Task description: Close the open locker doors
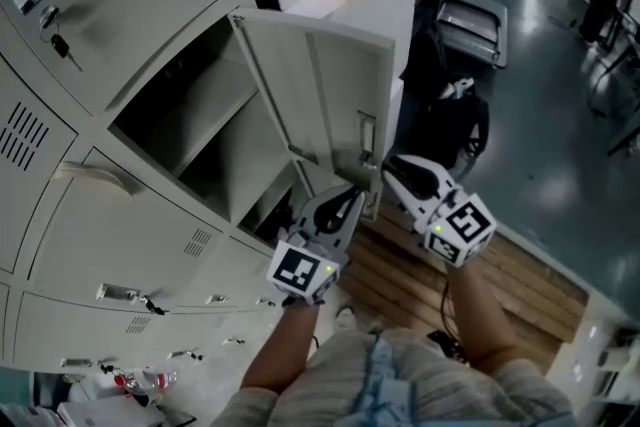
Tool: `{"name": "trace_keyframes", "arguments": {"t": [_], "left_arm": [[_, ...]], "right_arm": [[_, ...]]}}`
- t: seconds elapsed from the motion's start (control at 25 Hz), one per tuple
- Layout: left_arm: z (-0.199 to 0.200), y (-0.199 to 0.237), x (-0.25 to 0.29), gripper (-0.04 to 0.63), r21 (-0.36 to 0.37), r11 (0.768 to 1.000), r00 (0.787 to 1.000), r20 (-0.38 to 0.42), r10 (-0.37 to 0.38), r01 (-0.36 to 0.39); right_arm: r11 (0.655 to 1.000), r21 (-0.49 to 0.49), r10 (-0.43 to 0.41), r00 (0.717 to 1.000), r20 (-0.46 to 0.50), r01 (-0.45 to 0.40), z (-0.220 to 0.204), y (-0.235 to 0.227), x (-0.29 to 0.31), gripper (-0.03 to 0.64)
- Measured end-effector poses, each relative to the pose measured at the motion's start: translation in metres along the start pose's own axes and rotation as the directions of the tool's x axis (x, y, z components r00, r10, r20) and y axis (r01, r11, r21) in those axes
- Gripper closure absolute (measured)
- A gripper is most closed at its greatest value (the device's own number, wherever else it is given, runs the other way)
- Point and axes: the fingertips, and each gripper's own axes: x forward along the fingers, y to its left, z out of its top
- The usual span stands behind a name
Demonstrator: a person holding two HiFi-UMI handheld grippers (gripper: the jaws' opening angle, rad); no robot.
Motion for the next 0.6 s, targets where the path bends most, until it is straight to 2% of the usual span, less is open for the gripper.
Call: {"name": "trace_keyframes", "arguments": {"t": [0.32, 0.6], "left_arm": [[-0.003, 0.010, 0.003, 0.591, 0.014, 0.998, 0.998, -0.005, -0.059, 0.059], [-0.010, 0.005, 0.003, 0.591, -0.006, 0.988, 0.988, -0.011, -0.154, 0.154]], "right_arm": [[1.000, 0.026, -0.015, 0.999, -0.038, 0.016, -0.018, -0.016, 0.017, 0.522], [0.999, 0.033, -0.002, 0.997, -0.079, 0.005, -0.027, -0.018, 0.028, 0.522]]}}
